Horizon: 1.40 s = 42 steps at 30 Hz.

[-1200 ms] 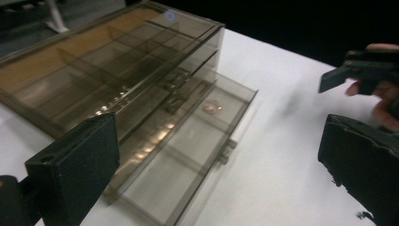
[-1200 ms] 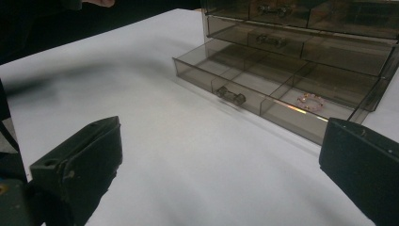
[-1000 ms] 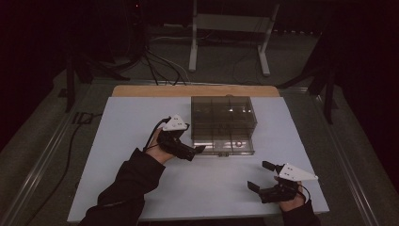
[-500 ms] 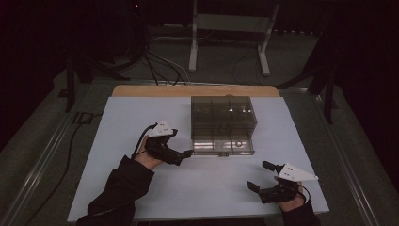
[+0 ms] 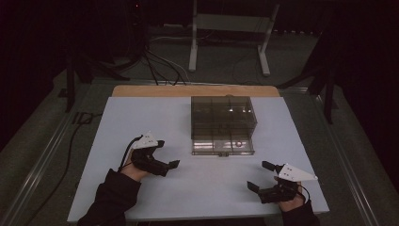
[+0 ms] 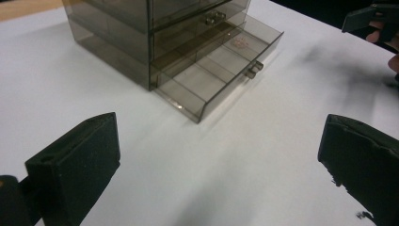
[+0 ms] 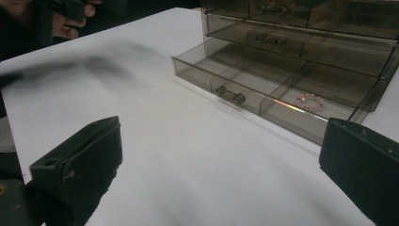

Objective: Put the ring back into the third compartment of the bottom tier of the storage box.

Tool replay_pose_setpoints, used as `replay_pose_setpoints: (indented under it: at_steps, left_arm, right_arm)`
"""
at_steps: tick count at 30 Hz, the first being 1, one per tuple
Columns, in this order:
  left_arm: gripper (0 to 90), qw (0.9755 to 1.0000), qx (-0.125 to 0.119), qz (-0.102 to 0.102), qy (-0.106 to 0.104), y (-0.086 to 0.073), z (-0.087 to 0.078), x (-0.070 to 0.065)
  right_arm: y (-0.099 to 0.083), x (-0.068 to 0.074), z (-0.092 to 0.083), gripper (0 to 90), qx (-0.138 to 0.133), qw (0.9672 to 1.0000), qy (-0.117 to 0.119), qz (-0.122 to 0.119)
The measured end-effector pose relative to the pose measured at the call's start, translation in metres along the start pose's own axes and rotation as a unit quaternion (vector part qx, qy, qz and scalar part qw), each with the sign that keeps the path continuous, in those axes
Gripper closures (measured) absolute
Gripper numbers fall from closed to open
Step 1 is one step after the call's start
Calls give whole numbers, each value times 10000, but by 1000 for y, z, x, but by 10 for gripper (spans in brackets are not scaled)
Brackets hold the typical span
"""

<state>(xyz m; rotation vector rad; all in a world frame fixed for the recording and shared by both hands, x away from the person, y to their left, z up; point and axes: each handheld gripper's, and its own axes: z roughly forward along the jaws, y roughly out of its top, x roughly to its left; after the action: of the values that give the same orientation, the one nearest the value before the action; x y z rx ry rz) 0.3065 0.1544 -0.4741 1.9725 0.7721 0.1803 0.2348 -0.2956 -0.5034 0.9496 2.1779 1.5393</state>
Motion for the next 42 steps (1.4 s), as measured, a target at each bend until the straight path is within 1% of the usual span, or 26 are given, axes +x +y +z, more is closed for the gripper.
replay_pose_setpoints:
  at_steps: [2, 4, 5, 7, 9, 10, 13, 14, 16, 17, 18, 20, 23, 25, 26, 28, 29, 31, 36, 39, 42]
  left_arm:
    - [7, 10000, -5, -52, 11, -6, -3, 1]
    - [7, 10000, -5, -52, 11, -6, -3, 1]
    - [7, 9999, -15, -127, -1, -15, -7, 2]
    - [7, 9999, -18, -152, 46, -20, -10, 3]
    - [7, 9998, -36, -190, 38, -22, -11, 3]
    - [7, 9997, -35, -231, 56, -28, -15, 3]
    - [7, 9996, -46, -276, 107, -37, -21, 2]
    - [7, 9994, -41, -304, 143, -40, -22, 2]
    - [7, 9993, -28, -296, 223, -46, -27, 0]
    - [7, 9993, -28, -296, 223, -46, -27, 0]
    - [7, 9989, -64, -356, 296, -51, -31, -1]
    - [7, 9988, -62, -387, 304, -56, -35, -3]
    - [7, 9986, -63, -425, 321, -62, -39, -4]
    - [7, 9985, -75, -426, 333, -64, -41, -5]
    - [7, 9985, -99, -402, 344, -67, -46, -6]
    - [7, 9984, -128, -403, 362, -69, -48, -6]
    - [7, 9980, -133, -475, 392, -71, -51, -6]
    - [7, 9977, -165, -513, 417, -74, -55, -6]
    - [7, 9974, -199, -520, 466, -84, -65, -6]
    - [7, 9968, -257, -587, 472, -88, -67, -4]
    - [7, 9970, -310, -569, 431, -87, -66, -5]
  right_arm:
    - [0, 0, 0, 0, 4, 10000, 7, 3]
    - [0, 0, 0, 0, 7, 10000, -4, 2]
    - [0, 0, 0, 0, 8, 10000, -4, 0]
    - [0, 0, 0, 0, 11, 10000, 5, 2]
    - [0, 0, 0, 0, 12, 10000, 2, 0]
    - [0, 0, 0, 0, 15, 10000, 8, 5]
    - [0, 0, 0, 0, 19, 10000, 1, 4]
    - [0, 0, 0, 0, 18, 10000, -3, 5]
    - [-1, 0, 0, 0, 19, 10000, -10, 5]
    - [-1, 0, 0, 0, 19, 10000, -10, 5]
    - [0, 0, 0, 0, 21, 10000, -7, 4]
    - [-1, 0, 0, 0, 22, 10000, -8, -8]
    - [-1, 0, 1, 0, 29, 10000, -10, -9]
    - [-1, 0, 1, 0, 29, 10000, -9, -7]
    - [-1, 0, 1, 0, 29, 10000, -12, -7]
    - [0, 0, 1, 0, 27, 10000, -17, -9]
    - [0, 0, 0, 0, 22, 10000, -15, -8]
    - [0, -1, -1, 0, 4, 10000, -29, 4]
    - [-1, -1, 0, 0, 22, 10000, -17, 12]
    - [-1, 0, 1, 0, 34, 10000, -14, -10]
    - [-1, 0, 1, 0, 31, 10000, -14, -13]
